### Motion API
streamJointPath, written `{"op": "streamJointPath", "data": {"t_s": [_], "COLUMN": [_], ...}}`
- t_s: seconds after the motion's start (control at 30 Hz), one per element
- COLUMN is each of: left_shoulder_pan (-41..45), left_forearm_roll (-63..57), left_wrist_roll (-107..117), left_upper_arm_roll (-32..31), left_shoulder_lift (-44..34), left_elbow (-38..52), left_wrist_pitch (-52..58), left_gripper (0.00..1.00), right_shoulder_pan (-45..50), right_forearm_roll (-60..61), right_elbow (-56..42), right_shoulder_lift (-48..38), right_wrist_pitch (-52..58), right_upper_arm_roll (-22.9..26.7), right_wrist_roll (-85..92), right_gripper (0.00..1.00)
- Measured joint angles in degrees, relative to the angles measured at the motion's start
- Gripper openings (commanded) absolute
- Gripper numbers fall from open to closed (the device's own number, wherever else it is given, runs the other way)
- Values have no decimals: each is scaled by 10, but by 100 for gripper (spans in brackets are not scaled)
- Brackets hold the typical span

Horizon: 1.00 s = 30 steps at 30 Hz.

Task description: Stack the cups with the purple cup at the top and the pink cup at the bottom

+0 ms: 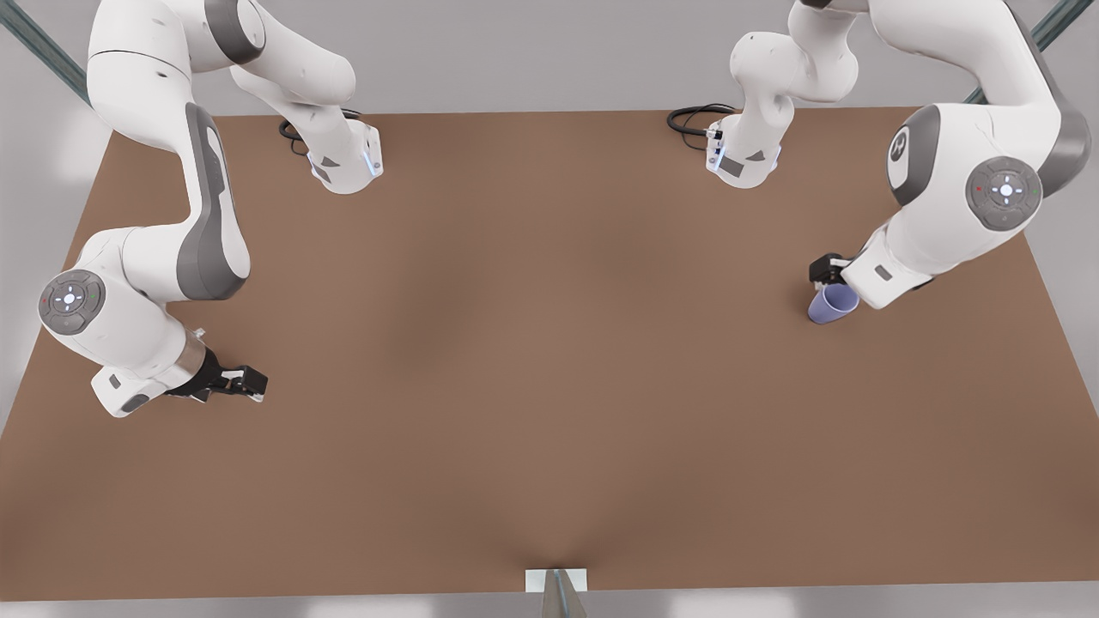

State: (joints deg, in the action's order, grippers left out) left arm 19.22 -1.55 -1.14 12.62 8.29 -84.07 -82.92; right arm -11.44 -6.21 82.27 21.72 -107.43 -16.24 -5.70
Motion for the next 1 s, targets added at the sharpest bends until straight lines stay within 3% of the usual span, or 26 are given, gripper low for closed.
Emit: {"op": "streamJointPath", "data": {"t_s": [0.7,1.0], "left_shoulder_pan": [-1,0], "left_forearm_roll": [3,3], "left_wrist_roll": [-6,-9], "left_upper_arm_roll": [4,7], "left_shoulder_lift": [15,11], "left_elbow": [-7,-9], "left_wrist_pitch": [30,42], "left_gripper": [100,100], "right_shoulder_pan": [-12,-177], "right_forearm_roll": [3,3], "right_elbow": [2,199], "right_shoulder_lift": [23,-96], "right_wrist_pitch": [-5,-12], "right_upper_arm_roll": [5,7], "right_wrist_roll": [1,43], "right_gripper": [100,100]}}
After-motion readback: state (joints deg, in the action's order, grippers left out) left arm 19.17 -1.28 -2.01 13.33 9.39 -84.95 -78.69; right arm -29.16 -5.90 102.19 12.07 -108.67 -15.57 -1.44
